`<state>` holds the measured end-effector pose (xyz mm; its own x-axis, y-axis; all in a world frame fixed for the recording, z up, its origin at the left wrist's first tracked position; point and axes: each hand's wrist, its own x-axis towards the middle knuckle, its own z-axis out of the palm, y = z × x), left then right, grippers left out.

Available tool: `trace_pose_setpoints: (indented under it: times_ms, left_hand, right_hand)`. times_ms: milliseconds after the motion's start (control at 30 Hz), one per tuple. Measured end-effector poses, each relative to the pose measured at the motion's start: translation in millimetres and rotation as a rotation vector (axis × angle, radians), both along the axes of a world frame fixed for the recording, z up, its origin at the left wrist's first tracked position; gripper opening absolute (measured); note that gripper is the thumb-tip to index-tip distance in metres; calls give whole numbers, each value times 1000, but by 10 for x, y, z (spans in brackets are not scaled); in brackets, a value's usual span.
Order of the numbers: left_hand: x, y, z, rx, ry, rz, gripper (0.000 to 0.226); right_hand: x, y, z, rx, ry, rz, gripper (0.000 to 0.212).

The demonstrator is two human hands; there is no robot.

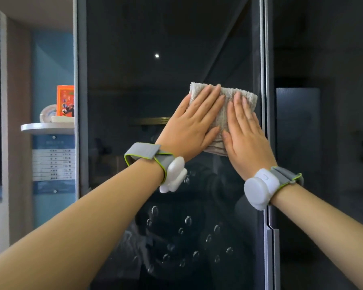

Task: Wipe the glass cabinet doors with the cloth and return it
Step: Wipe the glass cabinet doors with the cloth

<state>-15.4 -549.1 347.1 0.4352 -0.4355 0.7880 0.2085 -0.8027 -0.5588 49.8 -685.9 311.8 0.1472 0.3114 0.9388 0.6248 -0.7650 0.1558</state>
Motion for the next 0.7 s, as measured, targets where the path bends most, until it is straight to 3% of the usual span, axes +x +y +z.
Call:
trace_pose_setpoints:
  times_ms: [233,700]
  left_hand:
    - [-304,387,-151,44,-3,15,60]
    - [-806,1005,-321,-202,-30,51,62]
  right_hand:
    - [-256,359,-184,-55,-34,6,59]
    - [-630,1064,-144,-78,-137,84,56]
